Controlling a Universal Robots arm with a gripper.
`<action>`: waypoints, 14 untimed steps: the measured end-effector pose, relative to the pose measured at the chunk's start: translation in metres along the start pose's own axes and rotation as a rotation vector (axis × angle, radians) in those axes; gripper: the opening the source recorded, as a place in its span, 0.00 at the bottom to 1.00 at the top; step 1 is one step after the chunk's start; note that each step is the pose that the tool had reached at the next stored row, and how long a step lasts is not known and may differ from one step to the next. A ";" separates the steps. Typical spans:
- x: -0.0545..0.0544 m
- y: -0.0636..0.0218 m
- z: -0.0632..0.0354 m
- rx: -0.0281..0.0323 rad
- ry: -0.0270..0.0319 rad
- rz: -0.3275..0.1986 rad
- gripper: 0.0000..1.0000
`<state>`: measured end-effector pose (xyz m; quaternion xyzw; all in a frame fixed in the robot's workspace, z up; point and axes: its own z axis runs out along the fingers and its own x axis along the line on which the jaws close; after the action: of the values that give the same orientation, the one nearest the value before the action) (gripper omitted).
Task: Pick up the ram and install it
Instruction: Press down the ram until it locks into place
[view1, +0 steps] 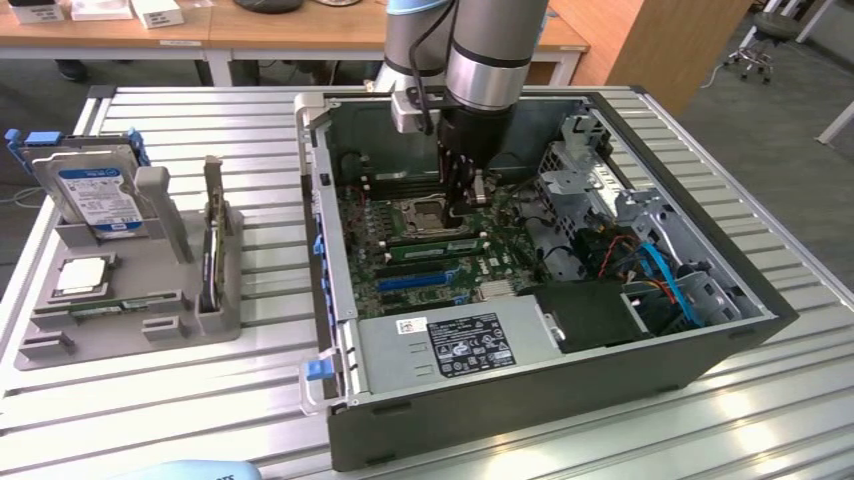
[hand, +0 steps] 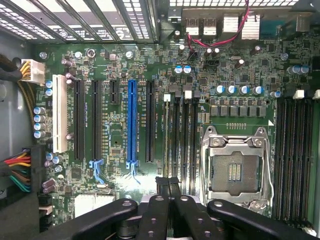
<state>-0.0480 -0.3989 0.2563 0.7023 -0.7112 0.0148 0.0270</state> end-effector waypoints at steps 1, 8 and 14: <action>0.000 0.0000 0.0000 -0.0006 -0.0001 0.009 0.10; 0.000 0.0000 0.0002 -0.0077 -0.0023 0.131 0.10; 0.000 0.0000 0.0002 -0.0146 -0.0041 0.246 0.10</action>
<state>-0.0480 -0.3989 0.2561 0.6097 -0.7920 0.0114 0.0287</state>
